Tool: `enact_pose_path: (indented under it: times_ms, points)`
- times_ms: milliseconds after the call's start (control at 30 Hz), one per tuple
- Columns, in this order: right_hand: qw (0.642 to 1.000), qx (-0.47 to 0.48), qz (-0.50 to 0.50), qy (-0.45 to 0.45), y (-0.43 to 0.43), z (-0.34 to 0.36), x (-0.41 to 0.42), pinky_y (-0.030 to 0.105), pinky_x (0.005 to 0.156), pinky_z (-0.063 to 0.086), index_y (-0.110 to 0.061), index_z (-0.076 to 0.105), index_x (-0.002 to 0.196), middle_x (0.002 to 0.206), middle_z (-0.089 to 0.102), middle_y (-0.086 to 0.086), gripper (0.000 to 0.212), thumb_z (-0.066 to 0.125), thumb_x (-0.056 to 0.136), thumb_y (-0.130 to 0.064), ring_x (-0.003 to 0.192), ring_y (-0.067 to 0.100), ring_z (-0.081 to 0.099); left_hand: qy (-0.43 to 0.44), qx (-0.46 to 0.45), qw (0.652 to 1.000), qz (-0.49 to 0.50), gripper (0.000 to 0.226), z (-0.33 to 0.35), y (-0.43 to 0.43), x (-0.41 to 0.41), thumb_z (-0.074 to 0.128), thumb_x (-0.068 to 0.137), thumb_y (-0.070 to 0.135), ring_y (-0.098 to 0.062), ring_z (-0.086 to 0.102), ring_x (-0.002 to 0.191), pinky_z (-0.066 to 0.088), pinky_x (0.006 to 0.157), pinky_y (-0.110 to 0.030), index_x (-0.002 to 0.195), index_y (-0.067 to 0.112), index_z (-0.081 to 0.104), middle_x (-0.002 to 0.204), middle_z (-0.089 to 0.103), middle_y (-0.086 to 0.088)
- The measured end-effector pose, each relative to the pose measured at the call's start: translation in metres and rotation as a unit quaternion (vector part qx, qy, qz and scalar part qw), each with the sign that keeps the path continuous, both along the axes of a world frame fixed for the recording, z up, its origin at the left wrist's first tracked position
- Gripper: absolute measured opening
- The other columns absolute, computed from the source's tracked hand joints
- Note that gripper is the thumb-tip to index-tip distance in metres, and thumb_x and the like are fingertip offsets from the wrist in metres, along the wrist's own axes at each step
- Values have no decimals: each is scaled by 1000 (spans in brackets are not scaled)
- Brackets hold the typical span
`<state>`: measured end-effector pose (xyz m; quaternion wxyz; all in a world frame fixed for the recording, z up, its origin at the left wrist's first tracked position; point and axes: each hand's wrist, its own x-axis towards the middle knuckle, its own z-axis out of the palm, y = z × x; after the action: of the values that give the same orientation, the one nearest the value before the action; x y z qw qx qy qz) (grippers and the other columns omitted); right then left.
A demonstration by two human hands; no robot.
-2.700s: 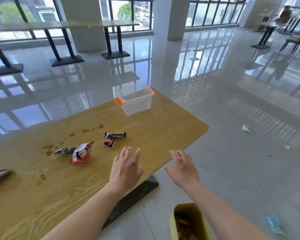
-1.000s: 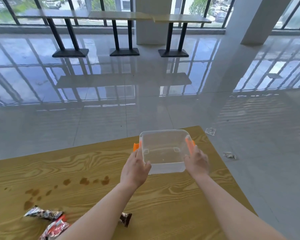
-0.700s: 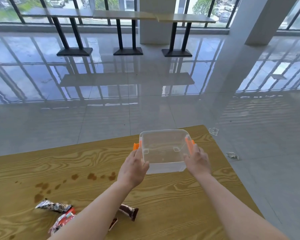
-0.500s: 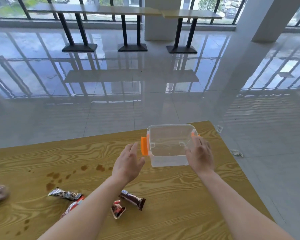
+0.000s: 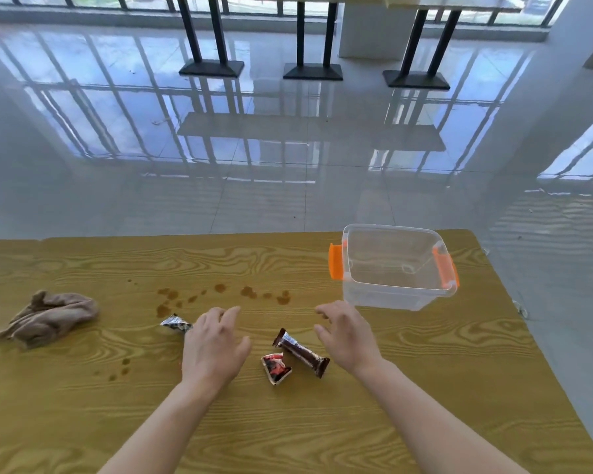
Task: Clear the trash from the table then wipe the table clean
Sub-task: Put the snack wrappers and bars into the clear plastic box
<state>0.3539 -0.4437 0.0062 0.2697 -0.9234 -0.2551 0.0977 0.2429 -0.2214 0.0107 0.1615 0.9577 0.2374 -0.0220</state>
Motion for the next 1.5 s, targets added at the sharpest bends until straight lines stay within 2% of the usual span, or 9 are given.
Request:
enact_pose_path:
  times_ms: [100, 233, 400, 500, 600, 733, 933, 1267, 1500]
  points:
    - [997, -56, 24, 42, 7, -19, -14, 30, 95, 45, -16, 59, 130, 121, 61, 2, 38, 62, 93, -28, 116, 19, 53, 28, -9, 997, 67, 70, -8, 7, -24, 61, 82, 49, -24, 43, 129, 45, 98, -43, 145, 27, 43, 140, 49, -5]
    - [994, -97, 37, 44, 15, -32, -25, 29, 95, 43, -19, 55, 132, 123, 58, 1, 41, 61, 94, -32, 114, 20, 50, 50, -50, 988, 136, 80, -20, 9, -42, 64, 78, 57, -26, 41, 129, 45, 97, -44, 148, 33, 33, 144, 41, -5]
    - [988, -138, 56, 50, 25, -38, -31, 32, 98, 42, -20, 55, 128, 120, 56, 1, 38, 60, 93, -34, 112, 20, 48, 49, -85, 984, 152, 75, -33, 13, -51, 62, 82, 52, -23, 49, 116, 52, 83, -39, 148, 38, 30, 132, 45, -3]
    - [984, -159, 61, 52, 30, -41, -33, 33, 97, 43, -20, 55, 125, 118, 55, 1, 34, 60, 94, -33, 111, 21, 47, 48, -78, 985, 146, 68, -39, 13, -56, 58, 85, 60, -21, 53, 108, 51, 76, -37, 145, 39, 36, 122, 50, 0]
    - [983, -168, 61, 51, 32, -44, -35, 34, 96, 44, -19, 55, 122, 117, 55, 0, 30, 60, 93, -26, 110, 22, 48, 35, -69, 987, 137, 64, -45, 12, -61, 62, 85, 57, -19, 53, 103, 51, 71, -35, 143, 36, 43, 118, 52, 1]
    - [984, -163, 48, 52, 34, -44, -35, 33, 89, 45, -18, 57, 107, 106, 56, -1, 16, 54, 91, -14, 101, 20, 49, 25, -71, 989, 131, 62, -47, 10, -64, 66, 84, 52, -19, 52, 102, 49, 67, -33, 140, 34, 46, 114, 52, 2]
    - [989, -139, 29, 39, 33, -38, -34, 31, 79, 45, -18, 59, 99, 94, 55, -3, 16, 51, 88, -11, 89, 18, 48, -12, -89, 990, 106, 61, -37, 3, -57, 68, 83, 48, -16, 54, 94, 47, 67, -30, 140, 38, 47, 104, 51, 6]
    - [996, -84, 3, -14, 29, -4, -18, 30, 68, 42, -18, 60, 93, 86, 53, -3, 10, 55, 87, -11, 82, 19, 50, -59, -94, 992, 58, 60, -7, -6, -15, 69, 83, 40, -18, 56, 97, 46, 69, -30, 140, 34, 49, 106, 52, 4]
    - [997, -53, -16, -60, 26, 25, -6, 28, 64, 39, -18, 63, 99, 86, 54, -2, 13, 57, 88, -13, 78, 18, 50, -94, -69, 993, 26, 59, 20, -12, 13, 70, 83, 41, -22, 58, 95, 41, 67, -30, 137, 32, 50, 108, 56, 0]
